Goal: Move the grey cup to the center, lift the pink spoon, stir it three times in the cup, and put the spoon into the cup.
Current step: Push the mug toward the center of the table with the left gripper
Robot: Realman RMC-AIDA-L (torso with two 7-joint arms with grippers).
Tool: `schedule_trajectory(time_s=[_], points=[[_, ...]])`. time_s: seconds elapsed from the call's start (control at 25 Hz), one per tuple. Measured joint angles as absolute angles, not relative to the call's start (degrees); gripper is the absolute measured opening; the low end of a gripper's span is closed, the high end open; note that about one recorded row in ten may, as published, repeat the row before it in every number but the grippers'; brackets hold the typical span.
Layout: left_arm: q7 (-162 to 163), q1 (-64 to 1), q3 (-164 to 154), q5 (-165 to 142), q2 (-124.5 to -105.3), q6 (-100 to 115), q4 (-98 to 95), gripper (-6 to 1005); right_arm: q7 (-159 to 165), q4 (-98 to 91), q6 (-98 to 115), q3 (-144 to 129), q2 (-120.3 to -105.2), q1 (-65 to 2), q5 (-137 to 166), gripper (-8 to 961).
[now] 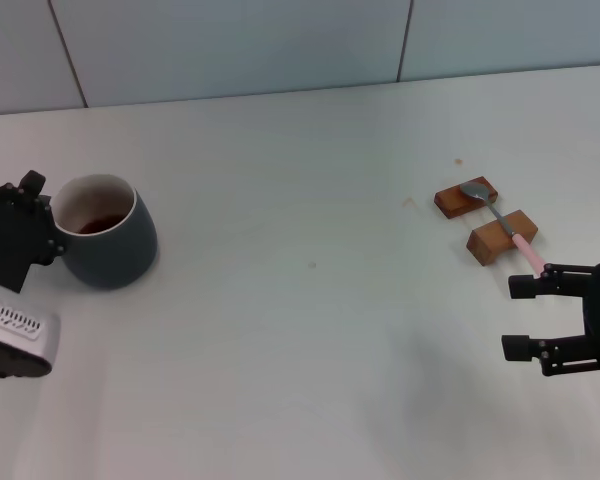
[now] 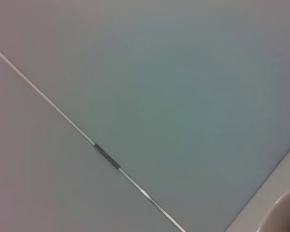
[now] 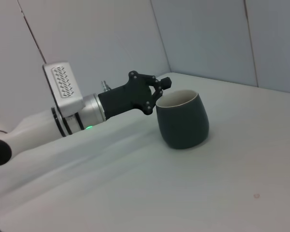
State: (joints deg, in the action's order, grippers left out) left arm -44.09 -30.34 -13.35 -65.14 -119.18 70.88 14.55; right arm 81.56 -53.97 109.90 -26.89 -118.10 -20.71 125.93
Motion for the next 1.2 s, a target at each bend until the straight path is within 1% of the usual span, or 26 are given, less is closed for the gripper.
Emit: schedule_trajectory(time_s=[0.8, 1.2], points=[[-46.5, -32.7, -13.7, -65.2, -119.00, 65.4, 10.1, -2, 81.6, -54.0, 109.7, -26.9, -117.94, -20.6, 126.2, 823], [-47.3, -33.4, -13.3, -72.8, -119.09, 64.8, 11.0, -1, 81.7, -54.0, 109.9, -26.9, -118.10, -20.5, 126.2, 821]])
